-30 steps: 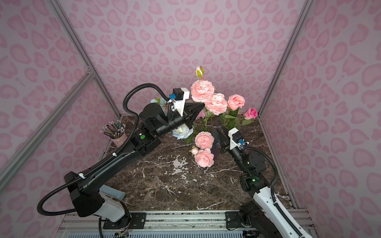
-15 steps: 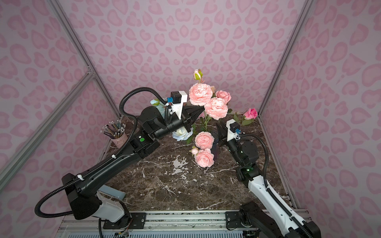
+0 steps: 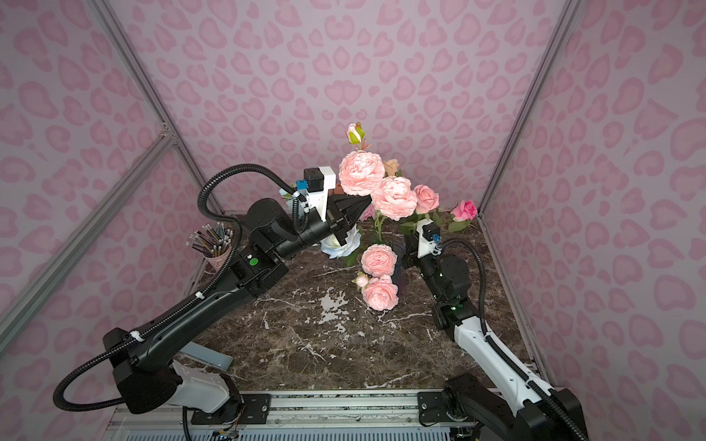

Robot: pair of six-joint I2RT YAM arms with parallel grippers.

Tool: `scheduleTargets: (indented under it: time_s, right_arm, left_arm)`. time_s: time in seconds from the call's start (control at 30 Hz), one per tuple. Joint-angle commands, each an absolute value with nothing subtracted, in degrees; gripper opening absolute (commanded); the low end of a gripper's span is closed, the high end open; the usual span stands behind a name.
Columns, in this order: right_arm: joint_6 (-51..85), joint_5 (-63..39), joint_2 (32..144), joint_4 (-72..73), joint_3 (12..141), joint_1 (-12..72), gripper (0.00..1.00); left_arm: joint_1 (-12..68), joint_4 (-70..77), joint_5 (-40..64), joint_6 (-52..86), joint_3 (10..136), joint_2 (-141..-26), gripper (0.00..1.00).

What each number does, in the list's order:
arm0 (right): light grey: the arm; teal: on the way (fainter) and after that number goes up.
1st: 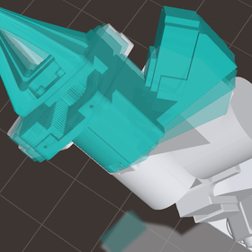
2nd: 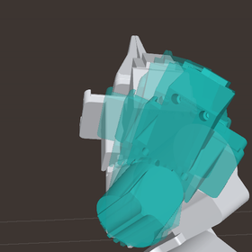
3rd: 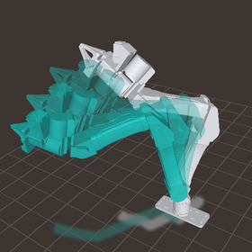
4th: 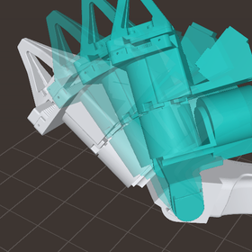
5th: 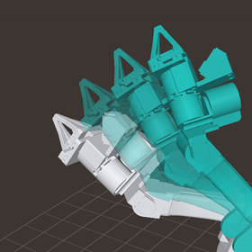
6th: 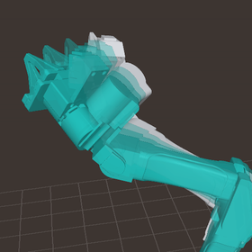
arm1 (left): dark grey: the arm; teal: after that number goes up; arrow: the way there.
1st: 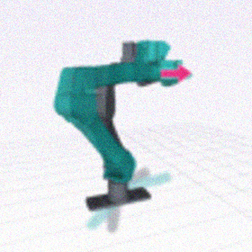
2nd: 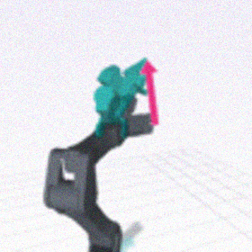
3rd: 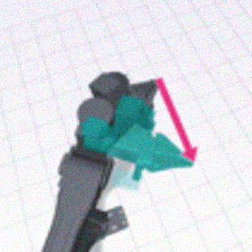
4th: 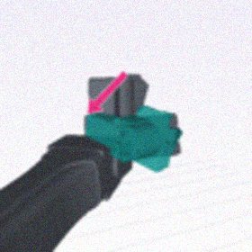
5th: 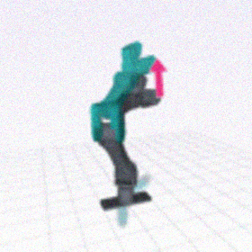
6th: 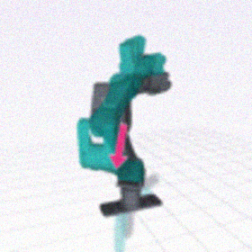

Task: Pick out pink flowers from the vase
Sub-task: Pick up the flower from the vase.

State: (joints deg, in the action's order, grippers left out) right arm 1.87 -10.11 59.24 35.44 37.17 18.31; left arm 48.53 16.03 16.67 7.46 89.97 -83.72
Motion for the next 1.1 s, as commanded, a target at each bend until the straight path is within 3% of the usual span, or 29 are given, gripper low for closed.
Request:
scheduleTargets:
  time_s: [0.0,0.2,0.47,0.8,1.07]
  right_arm:
    - [1.41,-11.77,58.93,35.65,37.42,18.19,0.12]
    - [0.62,-11.74,51.14,30.27,39.84,18.23,0.36]
    - [-2.20,-10.38,39.14,13.79,44.62,18.26,0.49]
    - [-7.34,-15.04,32.97,8.83,48.48,18.26,0.67]
    - [-5.46,-20.65,32.30,-0.03,52.95,18.28,0.71]
  left_arm:
    - [48.50,20.64,17.44,7.80,92.13,-82.93,0.03]
    - [48.49,20.22,17.33,6.56,96.32,-81.70,0.03]
    - [48.46,21.22,16.71,6.42,99.01,-79.30,0.03]
    - [48.45,30.96,15.95,9.21,93.03,-76.39,0.02]
    - [48.52,30.06,15.65,8.20,91.95,-75.08,0.03]
